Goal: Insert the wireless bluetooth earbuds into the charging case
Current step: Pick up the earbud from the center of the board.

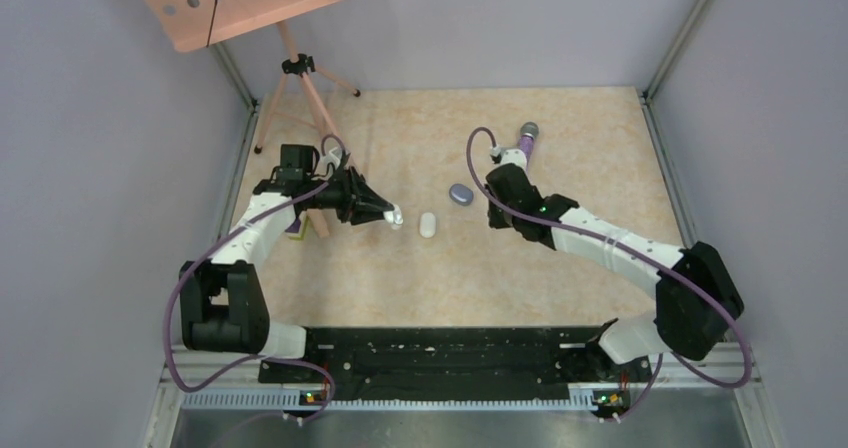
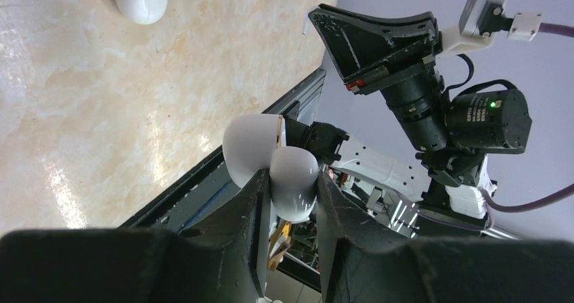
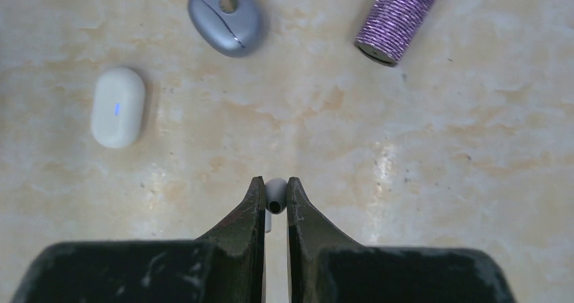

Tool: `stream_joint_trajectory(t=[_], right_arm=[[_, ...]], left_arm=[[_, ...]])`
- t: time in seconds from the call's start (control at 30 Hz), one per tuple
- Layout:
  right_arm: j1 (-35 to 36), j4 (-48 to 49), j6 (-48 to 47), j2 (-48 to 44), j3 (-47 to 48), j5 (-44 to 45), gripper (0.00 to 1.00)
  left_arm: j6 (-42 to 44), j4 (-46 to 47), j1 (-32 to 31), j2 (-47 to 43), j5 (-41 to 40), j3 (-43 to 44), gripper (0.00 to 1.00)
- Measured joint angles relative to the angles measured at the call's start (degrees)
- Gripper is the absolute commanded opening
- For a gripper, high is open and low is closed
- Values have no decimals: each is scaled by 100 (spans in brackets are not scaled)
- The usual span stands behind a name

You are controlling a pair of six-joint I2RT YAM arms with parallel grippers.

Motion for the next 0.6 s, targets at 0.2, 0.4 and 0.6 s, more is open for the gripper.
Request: stream_joint_trajectory(t=[0.2, 0.4, 0.6], right_arm=[[319, -546, 170, -326, -463, 748, 6], [728, -713, 385, 234, -496, 960, 60], [793, -525, 376, 258, -505, 341, 52]], left_arm=[[17, -2, -20, -57, -7, -142, 0], [42, -7, -61, -109, -52, -232, 0], [57, -9, -87, -175, -96, -249, 0]])
